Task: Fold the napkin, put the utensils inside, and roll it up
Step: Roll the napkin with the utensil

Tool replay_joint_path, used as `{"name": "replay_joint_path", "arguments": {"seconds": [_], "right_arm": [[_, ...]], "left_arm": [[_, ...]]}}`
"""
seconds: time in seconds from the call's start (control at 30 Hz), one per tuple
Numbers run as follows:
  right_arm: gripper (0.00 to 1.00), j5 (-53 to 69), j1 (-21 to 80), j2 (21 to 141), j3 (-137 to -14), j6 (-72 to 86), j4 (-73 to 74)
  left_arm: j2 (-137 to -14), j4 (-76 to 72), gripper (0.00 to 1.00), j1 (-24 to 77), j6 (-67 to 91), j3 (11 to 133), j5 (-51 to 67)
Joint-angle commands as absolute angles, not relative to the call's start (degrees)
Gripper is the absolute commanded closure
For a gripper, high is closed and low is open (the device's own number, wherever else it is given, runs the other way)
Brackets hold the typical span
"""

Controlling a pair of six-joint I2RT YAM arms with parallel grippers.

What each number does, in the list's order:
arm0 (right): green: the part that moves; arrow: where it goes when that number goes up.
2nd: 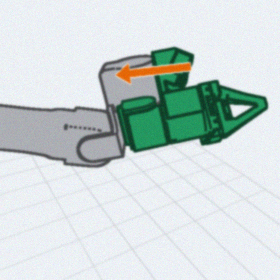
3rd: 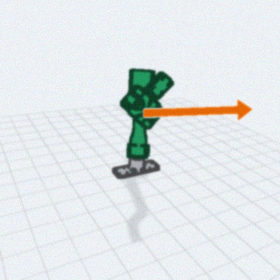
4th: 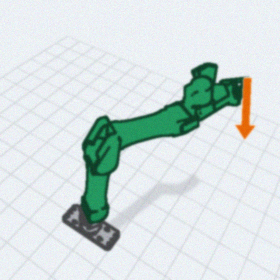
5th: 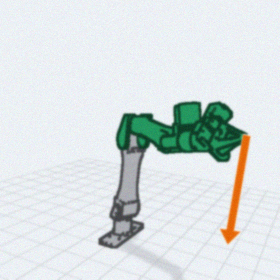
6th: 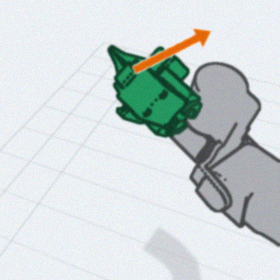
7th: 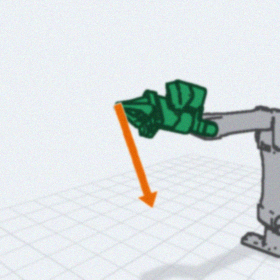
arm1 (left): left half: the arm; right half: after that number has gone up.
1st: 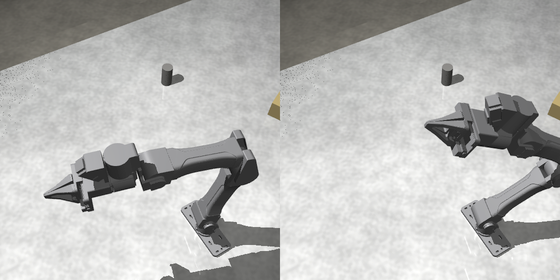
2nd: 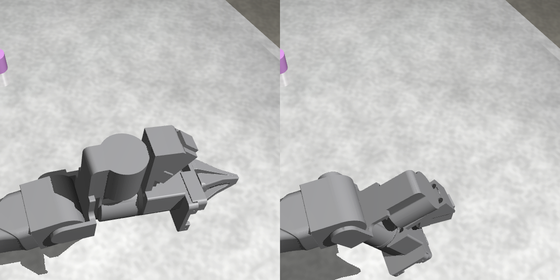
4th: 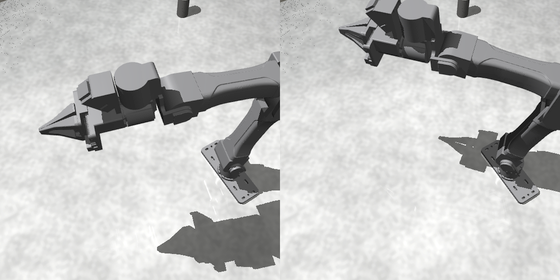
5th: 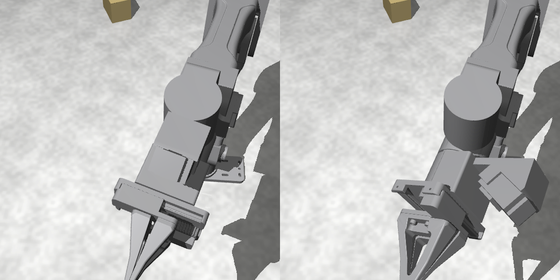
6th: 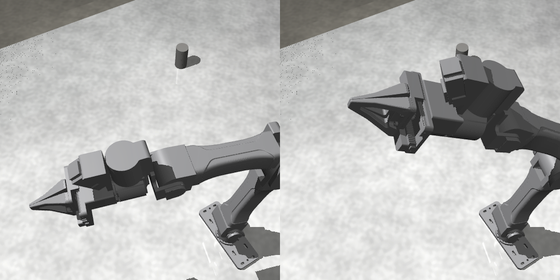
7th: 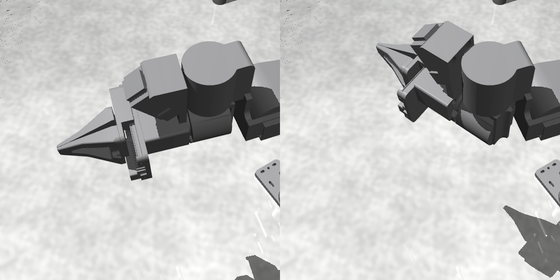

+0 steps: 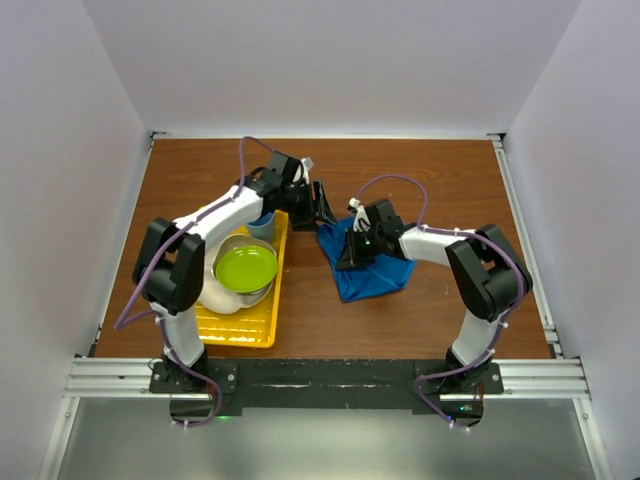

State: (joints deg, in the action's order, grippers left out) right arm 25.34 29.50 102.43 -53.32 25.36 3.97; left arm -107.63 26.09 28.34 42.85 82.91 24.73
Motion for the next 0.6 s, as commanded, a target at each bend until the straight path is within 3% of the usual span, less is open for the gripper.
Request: {"name": "replay_joint_path", "arguments": {"seconds": [0.0, 0.2, 0.33, 0.57], "right_arm": [[1.0, 29.44, 29.27, 105.56, -50.28, 25.4, 6.16], [1.0, 30.76, 28.04, 105.29, -50.1, 24.96, 5.8], [1.0, 32.69, 26.81, 105.56, -50.97, 24.35, 5.89], [1.0, 35.59, 24.88, 105.73, -51.15, 23.73, 5.19]], "left_arm": [[-105.03, 26.99, 0.38, 29.26, 46.23, 76.82, 23.29], [-107.66, 28.12, 0.39, 30.5, 49.12, 76.29, 20.74], [-108.11, 29.44, 0.32, 31.55, 52.72, 75.59, 18.55], [-111.09, 26.55, 0.32, 31.64, 59.41, 73.75, 19.42]]}}
